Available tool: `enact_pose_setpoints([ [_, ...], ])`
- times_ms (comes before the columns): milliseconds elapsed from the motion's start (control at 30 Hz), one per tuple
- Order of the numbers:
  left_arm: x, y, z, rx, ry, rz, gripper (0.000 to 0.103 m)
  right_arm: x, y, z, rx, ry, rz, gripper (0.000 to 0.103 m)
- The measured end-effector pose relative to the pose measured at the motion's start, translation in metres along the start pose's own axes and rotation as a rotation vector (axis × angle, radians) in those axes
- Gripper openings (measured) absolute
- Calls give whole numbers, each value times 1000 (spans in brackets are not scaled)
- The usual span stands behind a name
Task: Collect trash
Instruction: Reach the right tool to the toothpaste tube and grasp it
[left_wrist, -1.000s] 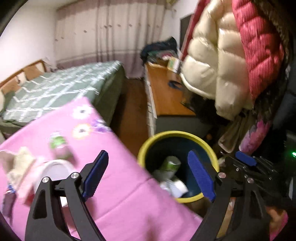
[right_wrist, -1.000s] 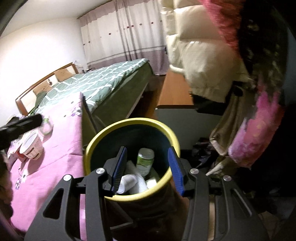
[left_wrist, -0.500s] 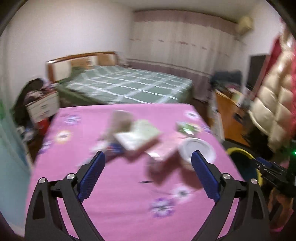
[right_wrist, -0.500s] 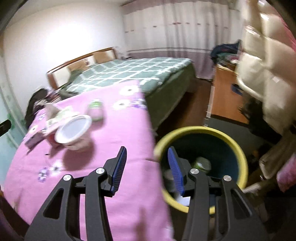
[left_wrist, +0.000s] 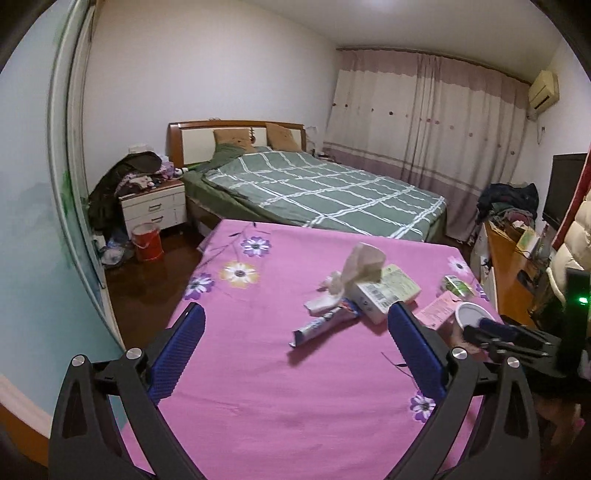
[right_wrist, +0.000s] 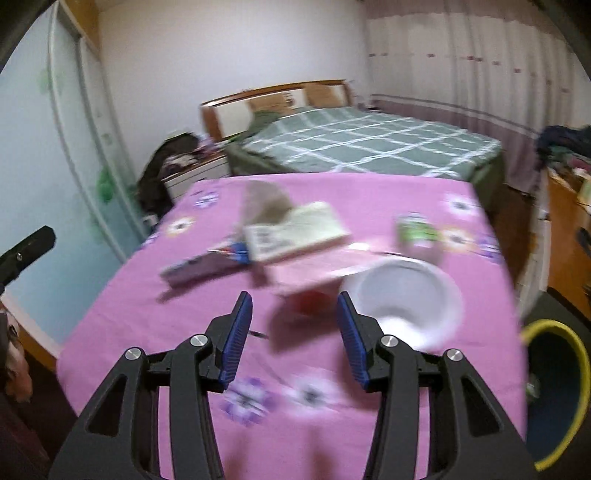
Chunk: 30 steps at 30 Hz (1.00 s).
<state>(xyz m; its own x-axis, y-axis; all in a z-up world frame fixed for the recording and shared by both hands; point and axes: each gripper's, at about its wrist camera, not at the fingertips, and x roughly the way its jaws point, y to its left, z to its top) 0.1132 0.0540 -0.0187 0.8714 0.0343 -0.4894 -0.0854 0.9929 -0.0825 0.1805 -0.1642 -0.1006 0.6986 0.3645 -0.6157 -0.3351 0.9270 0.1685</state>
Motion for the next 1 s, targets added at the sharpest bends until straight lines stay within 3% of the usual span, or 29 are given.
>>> enact_pose_setpoints([
  [133, -5, 12, -1, -25, -6, 18, 98, 40, 37, 13, -33, 59, 47, 46],
  [300, -8, 27, -4, -50, 2, 33, 98, 91, 69, 23, -95, 152, -10, 46],
  [400, -10, 31, -7, -55, 5, 33, 98, 104, 80, 27, -105, 176, 10, 46],
  [667, -12, 36, -8, -66, -5, 37, 98, 106, 107, 46, -83, 130, 75, 46],
  [767, -15, 35, -7, -64, -11, 40, 98, 120, 128, 53, -120, 130, 30, 55],
  [1000, -27, 41, -7, -66, -37, 75, 98, 162, 139, 52, -94, 178, -90, 55],
])
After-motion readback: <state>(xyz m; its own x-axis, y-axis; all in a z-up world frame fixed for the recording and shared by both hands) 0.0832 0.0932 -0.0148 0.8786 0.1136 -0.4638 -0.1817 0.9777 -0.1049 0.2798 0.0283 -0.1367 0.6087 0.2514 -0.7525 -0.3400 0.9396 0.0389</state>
